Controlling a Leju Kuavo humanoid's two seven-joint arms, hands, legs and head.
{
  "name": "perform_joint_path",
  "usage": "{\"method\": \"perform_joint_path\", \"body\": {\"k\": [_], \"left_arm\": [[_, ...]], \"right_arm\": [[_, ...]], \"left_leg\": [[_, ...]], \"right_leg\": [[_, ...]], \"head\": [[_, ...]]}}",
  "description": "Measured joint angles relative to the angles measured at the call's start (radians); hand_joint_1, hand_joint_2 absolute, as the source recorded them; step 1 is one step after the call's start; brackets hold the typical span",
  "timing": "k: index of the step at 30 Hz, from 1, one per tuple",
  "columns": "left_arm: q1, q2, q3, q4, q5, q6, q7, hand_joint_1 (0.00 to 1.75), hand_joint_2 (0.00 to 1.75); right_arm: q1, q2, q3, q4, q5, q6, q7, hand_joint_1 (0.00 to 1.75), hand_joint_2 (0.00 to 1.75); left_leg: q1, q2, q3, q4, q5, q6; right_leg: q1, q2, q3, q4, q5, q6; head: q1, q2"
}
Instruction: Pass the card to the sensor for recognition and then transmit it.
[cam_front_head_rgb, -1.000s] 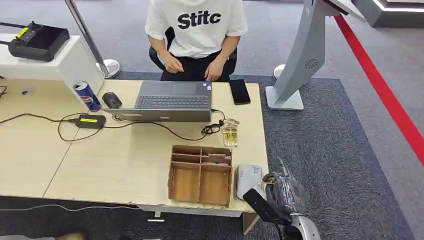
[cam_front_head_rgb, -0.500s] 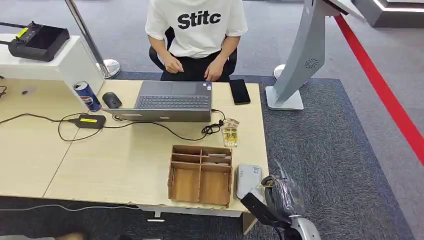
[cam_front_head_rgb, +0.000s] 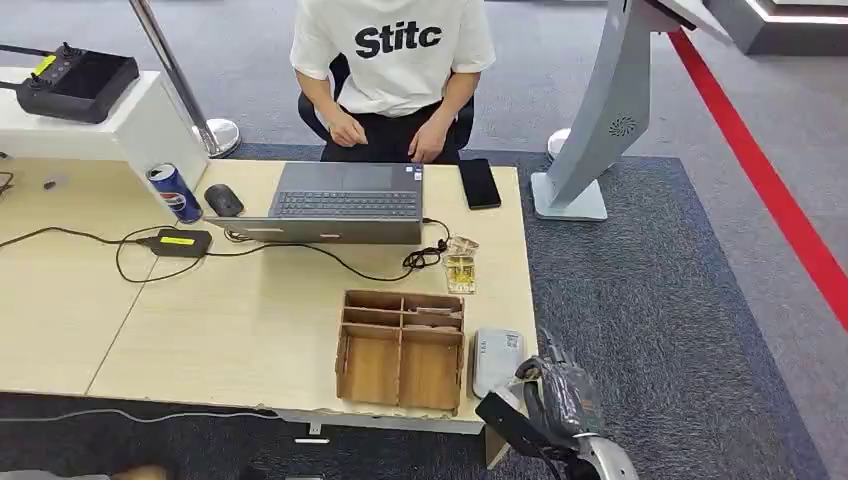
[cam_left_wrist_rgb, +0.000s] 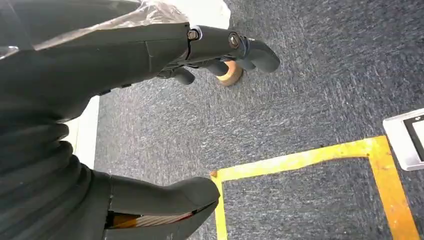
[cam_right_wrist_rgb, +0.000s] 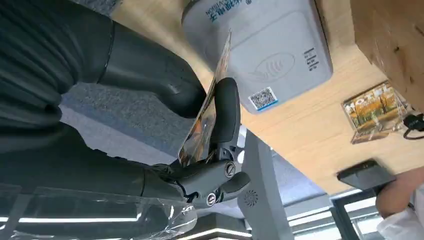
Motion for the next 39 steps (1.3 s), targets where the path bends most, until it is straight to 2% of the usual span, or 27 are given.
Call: {"method": "perform_joint_path", "body": {"k": [6, 17, 19, 24, 27, 32, 39], "left_arm": [[-0.001, 0.0, 0.0, 0.0, -0.005, -0.003, 0.002, 0.0, 1.75], [-0.004, 0.0, 0.0, 0.0, -0.011, -0.006, 0.003, 0.0, 1.75], [-0.005, 0.0, 0.0, 0.0, -0.012, -0.006, 0.003, 0.0, 1.75], [-0.004, 0.0, 0.0, 0.0, -0.011, -0.003, 0.002, 0.0, 1.75], [-0.001, 0.0, 0.0, 0.0, -0.011, -0.002, -0.002, 0.0, 1.75], [-0.001, 0.0, 0.0, 0.0, -0.018, -0.002, -0.002, 0.0, 1.75], [-0.005, 0.0, 0.0, 0.0, -0.037, -0.009, 0.006, 0.0, 1.75]], "right_arm": [[-0.001, -0.007, 0.01, -0.01, -0.009, 0.031, 0.008, 1.75, 1.75], [-0.005, -0.016, 0.025, -0.022, -0.019, 0.043, 0.011, 1.75, 1.75], [-0.005, -0.016, 0.027, -0.025, -0.002, 0.011, 0.02, 1.75, 1.75], [-0.008, -0.016, 0.011, -0.038, 0.06, -0.167, 0.033, 1.75, 1.75], [-0.01, -0.01, -0.017, -0.058, 0.079, -0.265, 0.014, 1.75, 1.75], [-0.035, 0.028, -0.077, -0.104, 0.108, -0.277, -0.043, 1.75, 1.75], [-0.079, 0.103, -0.109, -0.13, 0.11, -0.268, -0.128, 1.75, 1.75]], "left_leg": [[0.0, 0.0, 0.0, 0.0, 0.0, 0.0], [0.0, 0.0, 0.0, 0.0, 0.0, 0.0], [0.0, 0.0, 0.0, 0.0, 0.0, 0.0], [0.0, 0.0, 0.0, 0.0, 0.0, 0.0], [0.0, 0.0, 0.0, 0.0, 0.0, 0.0], [0.0, 0.0, 0.0, 0.0, 0.0, 0.0], [0.0, 0.0, 0.0, 0.0, 0.0, 0.0]], "right_leg": [[0.0, 0.0, 0.0, 0.0, 0.0, 0.0], [0.0, 0.0, 0.0, 0.0, 0.0, 0.0], [0.0, 0.0, 0.0, 0.0, 0.0, 0.0], [0.0, 0.0, 0.0, 0.0, 0.0, 0.0], [0.0, 0.0, 0.0, 0.0, 0.0, 0.0], [0.0, 0.0, 0.0, 0.0, 0.0, 0.0], [0.0, 0.0, 0.0, 0.0, 0.0, 0.0]], "head": [[0.0, 0.0], [0.0, 0.0], [0.0, 0.0], [0.0, 0.0], [0.0, 0.0], [-0.001, 0.0], [0.0, 0.0]]}}
